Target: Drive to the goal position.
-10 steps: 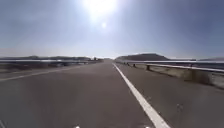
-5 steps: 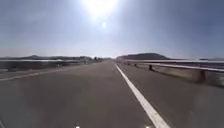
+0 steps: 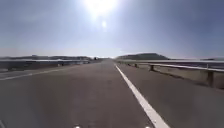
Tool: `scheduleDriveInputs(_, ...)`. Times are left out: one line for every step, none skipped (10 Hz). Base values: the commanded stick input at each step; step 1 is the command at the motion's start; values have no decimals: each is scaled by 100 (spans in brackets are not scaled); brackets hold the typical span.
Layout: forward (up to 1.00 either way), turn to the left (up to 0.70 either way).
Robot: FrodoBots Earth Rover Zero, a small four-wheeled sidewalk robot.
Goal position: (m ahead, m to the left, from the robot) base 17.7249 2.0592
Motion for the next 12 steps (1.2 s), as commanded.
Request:
scheduleDriveInputs(70, 0)
scheduleDriveInputs(70, 0)
scheduleDriveInputs(70, 0)
scheduleDriveInputs(70, 0)
scheduleDriveInputs(70, 0)
scheduleDriveInputs(70, 0)
scheduleDriveInputs(70, 0)
scheduleDriveInputs(70, 0)
scheduleDriveInputs(70, 0)
scheduleDriveInputs(70, 0)
scheduleDriveInputs(70, 0)
scheduleDriveInputs(70, 0)
